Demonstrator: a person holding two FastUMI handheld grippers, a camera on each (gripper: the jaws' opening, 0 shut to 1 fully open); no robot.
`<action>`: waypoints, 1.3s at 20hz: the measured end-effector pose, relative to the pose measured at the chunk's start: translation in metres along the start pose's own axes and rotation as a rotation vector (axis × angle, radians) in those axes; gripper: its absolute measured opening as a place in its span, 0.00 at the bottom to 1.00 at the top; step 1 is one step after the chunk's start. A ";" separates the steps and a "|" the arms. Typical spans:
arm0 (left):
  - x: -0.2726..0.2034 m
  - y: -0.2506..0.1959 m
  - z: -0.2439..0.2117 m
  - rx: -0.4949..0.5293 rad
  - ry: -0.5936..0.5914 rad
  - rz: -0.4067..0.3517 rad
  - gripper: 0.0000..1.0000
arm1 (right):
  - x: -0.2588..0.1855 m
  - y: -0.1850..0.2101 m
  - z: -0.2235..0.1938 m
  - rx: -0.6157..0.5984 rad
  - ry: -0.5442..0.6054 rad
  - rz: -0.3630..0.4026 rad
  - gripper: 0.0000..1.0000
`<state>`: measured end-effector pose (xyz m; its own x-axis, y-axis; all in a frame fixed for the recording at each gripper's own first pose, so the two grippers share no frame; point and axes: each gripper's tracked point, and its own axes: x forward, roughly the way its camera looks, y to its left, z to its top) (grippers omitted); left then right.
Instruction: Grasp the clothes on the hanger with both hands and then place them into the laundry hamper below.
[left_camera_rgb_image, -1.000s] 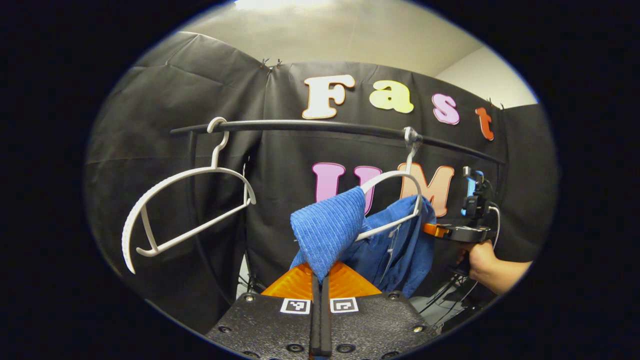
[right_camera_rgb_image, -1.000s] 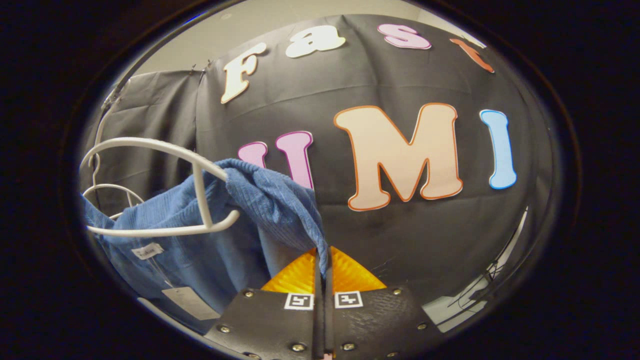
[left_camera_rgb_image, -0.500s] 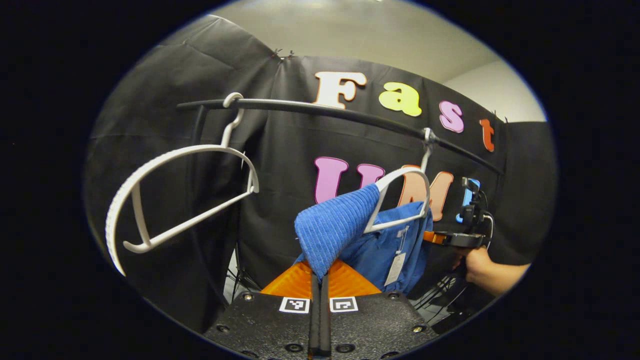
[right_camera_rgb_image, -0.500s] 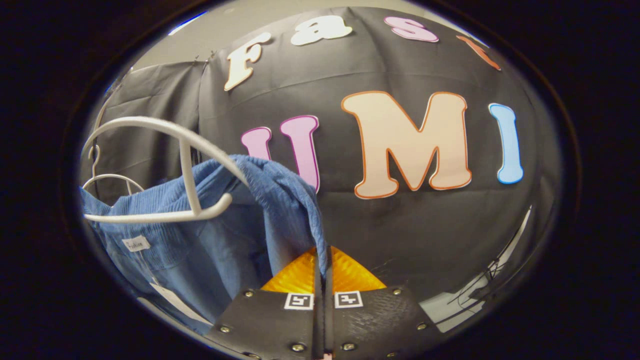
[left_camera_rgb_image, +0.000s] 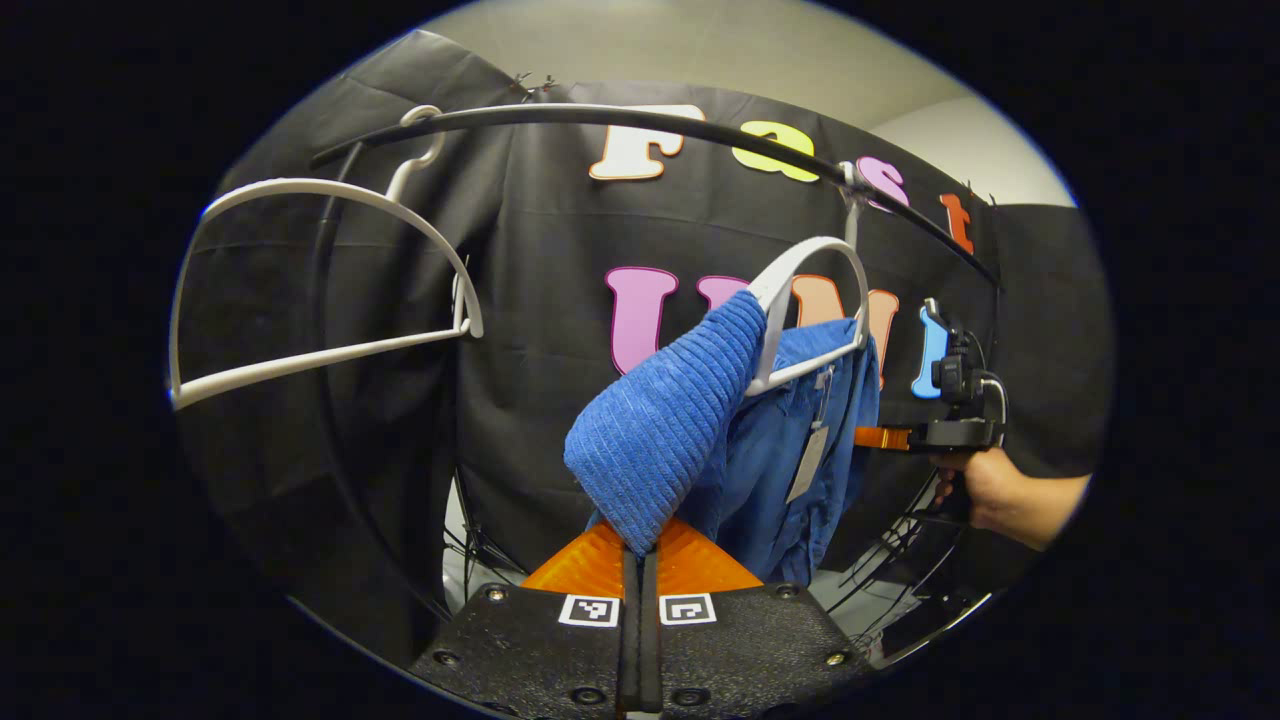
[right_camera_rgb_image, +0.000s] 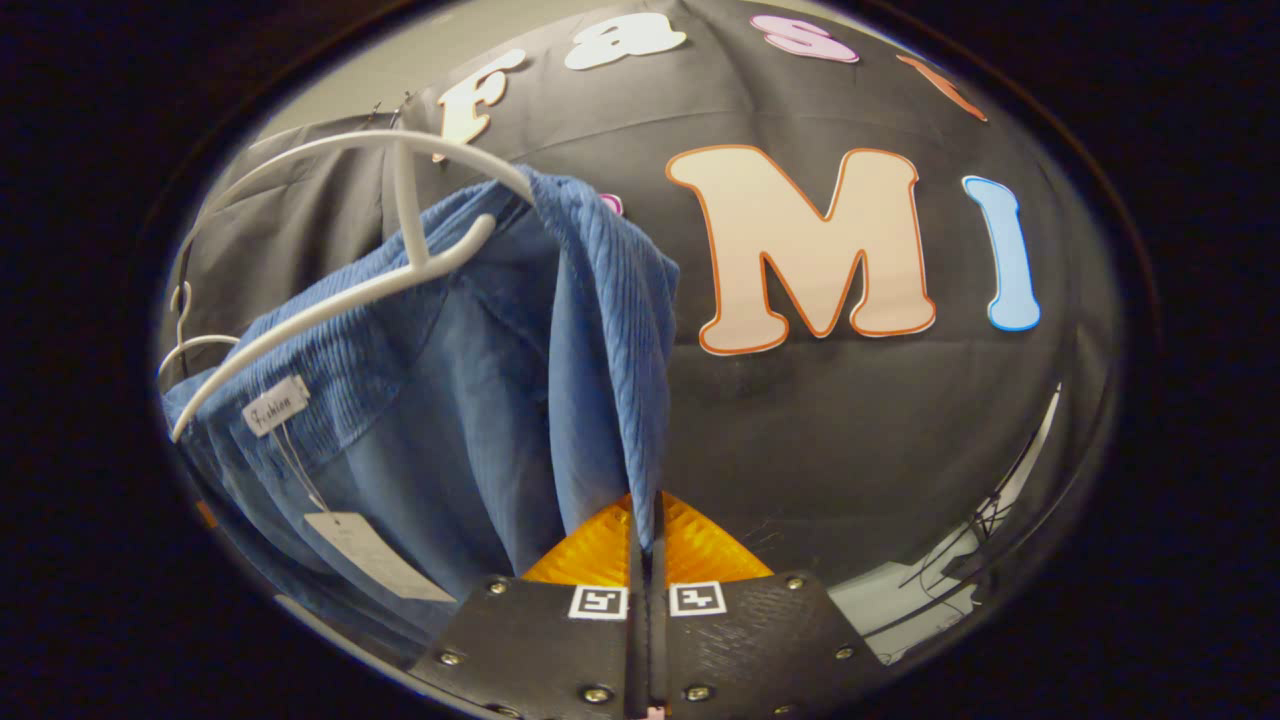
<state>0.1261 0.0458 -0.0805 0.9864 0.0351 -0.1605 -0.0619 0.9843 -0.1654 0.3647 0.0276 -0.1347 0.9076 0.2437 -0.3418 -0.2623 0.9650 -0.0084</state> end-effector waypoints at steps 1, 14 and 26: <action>0.000 0.010 0.005 -0.009 -0.017 0.019 0.01 | 0.000 -0.003 0.004 0.015 -0.008 -0.009 0.01; -0.033 0.080 0.017 -0.111 0.037 0.040 0.00 | 0.038 -0.011 0.005 -0.001 0.018 -0.030 0.01; 0.000 -0.074 -0.052 -0.130 0.159 -0.303 0.01 | -0.017 -0.006 -0.108 -0.024 0.145 0.041 0.01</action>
<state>0.1225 -0.0356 -0.1194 0.9274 -0.2926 -0.2330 0.2008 0.9150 -0.3498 0.3157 0.0069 -0.2302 0.8397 0.2648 -0.4741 -0.3075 0.9514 -0.0132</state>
